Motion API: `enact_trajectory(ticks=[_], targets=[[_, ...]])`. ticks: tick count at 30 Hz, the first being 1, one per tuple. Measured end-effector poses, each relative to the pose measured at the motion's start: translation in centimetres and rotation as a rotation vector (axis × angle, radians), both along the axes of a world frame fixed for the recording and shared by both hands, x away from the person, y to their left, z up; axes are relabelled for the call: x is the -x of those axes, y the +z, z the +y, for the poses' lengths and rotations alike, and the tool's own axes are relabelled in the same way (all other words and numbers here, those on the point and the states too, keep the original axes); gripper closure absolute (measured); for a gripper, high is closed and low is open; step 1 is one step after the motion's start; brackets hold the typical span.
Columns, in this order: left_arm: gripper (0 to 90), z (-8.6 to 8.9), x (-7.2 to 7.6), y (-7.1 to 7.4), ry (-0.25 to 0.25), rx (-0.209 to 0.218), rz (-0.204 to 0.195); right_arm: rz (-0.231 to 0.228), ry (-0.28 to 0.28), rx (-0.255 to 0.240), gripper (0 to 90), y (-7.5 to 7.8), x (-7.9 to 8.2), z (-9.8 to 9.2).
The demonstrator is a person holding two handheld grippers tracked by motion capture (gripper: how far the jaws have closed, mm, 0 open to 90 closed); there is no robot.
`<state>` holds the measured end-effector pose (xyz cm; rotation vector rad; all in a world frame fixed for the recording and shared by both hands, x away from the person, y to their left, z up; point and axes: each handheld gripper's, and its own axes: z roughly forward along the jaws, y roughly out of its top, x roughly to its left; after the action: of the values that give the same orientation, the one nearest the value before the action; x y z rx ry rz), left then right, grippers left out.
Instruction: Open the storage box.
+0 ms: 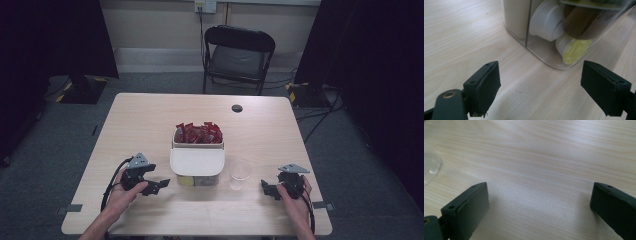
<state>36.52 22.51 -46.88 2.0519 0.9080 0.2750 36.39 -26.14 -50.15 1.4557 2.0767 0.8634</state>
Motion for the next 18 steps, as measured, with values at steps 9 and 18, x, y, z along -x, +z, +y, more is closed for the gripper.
enact_trajectory(ticks=[9,18], targets=[[15.6,-0.8,0.1,0.5,-0.022,0.034,-0.023,0.001,0.002,-0.001,1.5,0.0,0.0,0.0],[15.6,-1.8,-0.3,1.2,-0.043,0.046,-0.032,0.002,0.001,-0.001,1.1,0.0,0.0,0.0]])
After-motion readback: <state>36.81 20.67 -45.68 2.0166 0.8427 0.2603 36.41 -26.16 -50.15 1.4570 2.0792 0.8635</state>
